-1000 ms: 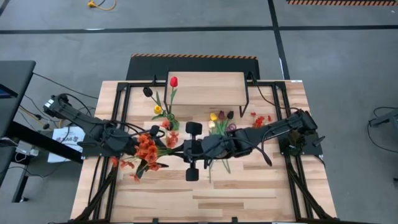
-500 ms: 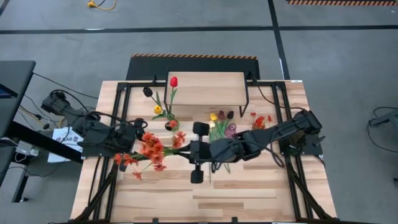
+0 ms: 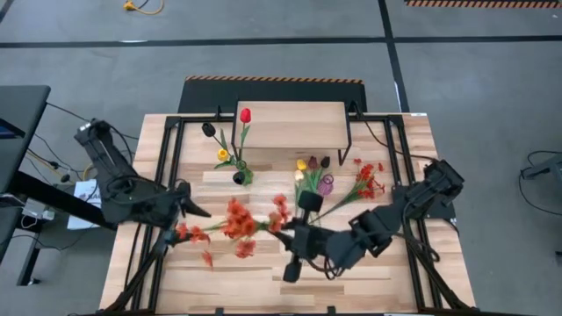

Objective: Pick and place flowers into a vace then onto a shelf
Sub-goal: Put the left orange flowers into the green vase

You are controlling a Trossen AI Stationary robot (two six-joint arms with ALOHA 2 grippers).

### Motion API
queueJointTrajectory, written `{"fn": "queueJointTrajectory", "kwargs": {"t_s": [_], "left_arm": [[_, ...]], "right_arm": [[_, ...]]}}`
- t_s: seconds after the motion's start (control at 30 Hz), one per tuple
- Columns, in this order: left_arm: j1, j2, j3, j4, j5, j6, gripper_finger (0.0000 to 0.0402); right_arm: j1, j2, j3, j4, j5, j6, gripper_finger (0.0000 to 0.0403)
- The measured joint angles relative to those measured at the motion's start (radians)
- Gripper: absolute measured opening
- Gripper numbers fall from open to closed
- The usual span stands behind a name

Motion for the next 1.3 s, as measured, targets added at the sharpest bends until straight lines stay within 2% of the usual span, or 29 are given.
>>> {"fn": "queueJointTrajectory", "kwargs": {"t_s": [0.2, 0.3, 0.43, 0.53, 0.6, 0.77, 1.0, 1.3], "left_arm": [[-0.114, -0.001, -0.098, 0.174, -0.074, 0.085, 0.0256], [-0.153, -0.002, -0.111, 0.21, -0.123, 0.134, 0.0256], [-0.18, -0.001, -0.112, 0.221, -0.214, 0.182, 0.0256], [-0.182, -0.002, -0.112, 0.227, -0.269, 0.221, 0.0256], [-0.182, -0.002, -0.112, 0.227, -0.302, 0.246, 0.0256], [-0.182, -0.002, -0.112, 0.226, -0.381, 0.312, 0.0256], [-0.182, -0.002, -0.112, 0.224, -0.405, 0.361, 0.0256], [-0.181, -0.002, -0.112, 0.215, -0.423, 0.385, 0.0256]], "right_arm": [[0.005, -0.044, -0.304, 0.428, -0.004, -0.092, 0.0], [-0.022, -0.113, -0.504, 0.729, -0.051, -0.15, 0.0], [-0.118, -0.227, -0.767, 1.117, -0.262, -0.213, 0.0], [-0.224, -0.28, -0.893, 1.256, -0.367, -0.177, 0.0], [-0.299, -0.289, -0.933, 1.277, -0.42, -0.127, 0.0], [-0.436, -0.235, -0.93, 1.293, -0.524, -0.051, 0.0], [-0.539, -0.163, -0.924, 1.404, -0.539, -0.014, 0.0], [-0.6, -0.019, -0.924, 1.625, -0.522, 0.004, 0.0]]}}
